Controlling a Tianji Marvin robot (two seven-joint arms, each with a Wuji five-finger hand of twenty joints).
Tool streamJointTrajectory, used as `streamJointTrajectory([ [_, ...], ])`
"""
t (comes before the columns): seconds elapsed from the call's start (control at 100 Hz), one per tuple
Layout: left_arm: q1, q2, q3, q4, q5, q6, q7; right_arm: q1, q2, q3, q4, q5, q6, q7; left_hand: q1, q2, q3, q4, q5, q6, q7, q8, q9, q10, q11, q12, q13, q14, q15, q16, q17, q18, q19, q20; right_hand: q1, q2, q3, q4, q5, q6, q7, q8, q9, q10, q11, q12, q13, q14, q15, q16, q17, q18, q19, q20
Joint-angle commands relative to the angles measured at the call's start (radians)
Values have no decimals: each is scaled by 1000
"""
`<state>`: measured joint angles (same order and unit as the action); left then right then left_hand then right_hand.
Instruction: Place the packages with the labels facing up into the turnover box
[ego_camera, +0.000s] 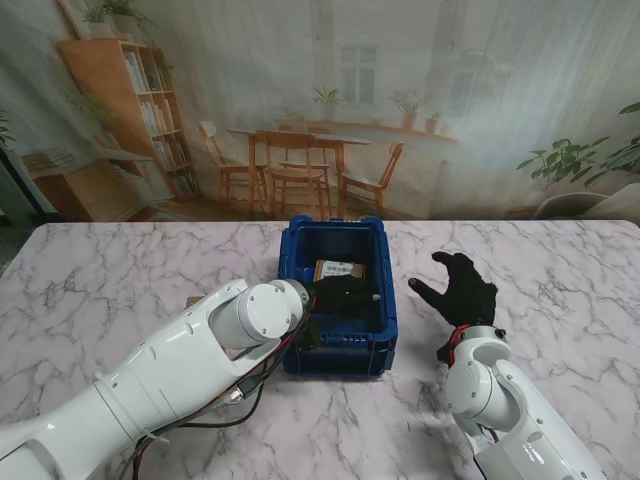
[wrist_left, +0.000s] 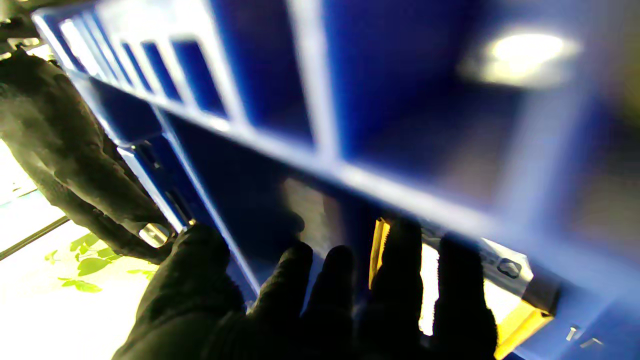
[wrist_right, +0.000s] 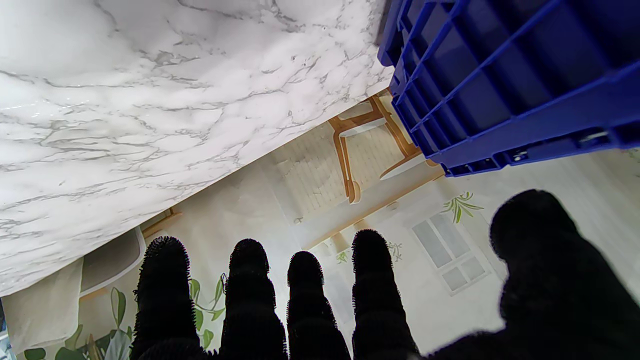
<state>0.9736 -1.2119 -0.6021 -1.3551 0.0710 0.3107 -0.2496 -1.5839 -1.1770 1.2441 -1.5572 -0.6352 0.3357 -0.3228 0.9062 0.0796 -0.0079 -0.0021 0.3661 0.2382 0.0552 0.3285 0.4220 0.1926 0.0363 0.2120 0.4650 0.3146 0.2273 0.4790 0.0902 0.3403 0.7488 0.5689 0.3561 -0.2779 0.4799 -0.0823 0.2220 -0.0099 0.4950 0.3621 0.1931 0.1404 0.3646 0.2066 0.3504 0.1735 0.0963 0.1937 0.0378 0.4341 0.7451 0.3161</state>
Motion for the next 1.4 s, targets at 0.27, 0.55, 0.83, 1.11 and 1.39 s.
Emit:
streamJointTrajectory([
  [0.27,-7,-18,6,11,-16,0,-4,-1,-2,-2,4,2,2,1,-5,44,-25,-13,-25,-34,-6,-23,-28,-29,0,-12,-17,-25,-24,-12,-18,-24,-25,-6,9,20,-14,17,-27,12,6,-13,-20,3,-11,-3,-22,-19,-18,6,-20,-43,-16,16],
  [0.55,10,8,-16,-23,7,-15,-31,-2,-3,0,4,4,1,1,-1,40,-25,-13,62,-33,54,15,60,-1,40,35,-10,-11,-4,8,-17,-19,-17,11,8,20,-14,17,-26,13,6,-13,-20,4,-10,-2,-21,-18,-18,6,-20,-43,-17,17],
  [0.83,60,71,-97,-133,125,-36,-81,-5,-4,2,2,7,1,-3,3,35,-25,-14,145,-25,93,57,117,18,49,72,10,-3,13,27,-4,-15,16,37,8,21,-14,17,-26,13,6,-13,-20,3,-10,-2,-21,-18,-18,6,-20,-44,-17,17],
  [1.11,146,124,-244,-283,270,-94,-123,-9,-5,6,-1,10,2,-6,0,34,-26,-16,154,-26,97,79,133,18,46,89,13,-4,17,34,-7,-9,24,37,9,21,-14,17,-26,13,6,-13,-19,4,-9,-2,-22,-19,-18,6,-19,-43,-17,18],
  [1.39,224,153,-422,-407,386,-174,-158,-10,-4,8,-3,12,1,-3,-5,34,-27,-18,152,-33,91,89,137,17,43,91,8,-13,2,23,-13,-8,-1,18,8,20,-14,17,-27,13,6,-13,-20,3,-10,-2,-21,-18,-18,7,-19,-43,-17,18],
])
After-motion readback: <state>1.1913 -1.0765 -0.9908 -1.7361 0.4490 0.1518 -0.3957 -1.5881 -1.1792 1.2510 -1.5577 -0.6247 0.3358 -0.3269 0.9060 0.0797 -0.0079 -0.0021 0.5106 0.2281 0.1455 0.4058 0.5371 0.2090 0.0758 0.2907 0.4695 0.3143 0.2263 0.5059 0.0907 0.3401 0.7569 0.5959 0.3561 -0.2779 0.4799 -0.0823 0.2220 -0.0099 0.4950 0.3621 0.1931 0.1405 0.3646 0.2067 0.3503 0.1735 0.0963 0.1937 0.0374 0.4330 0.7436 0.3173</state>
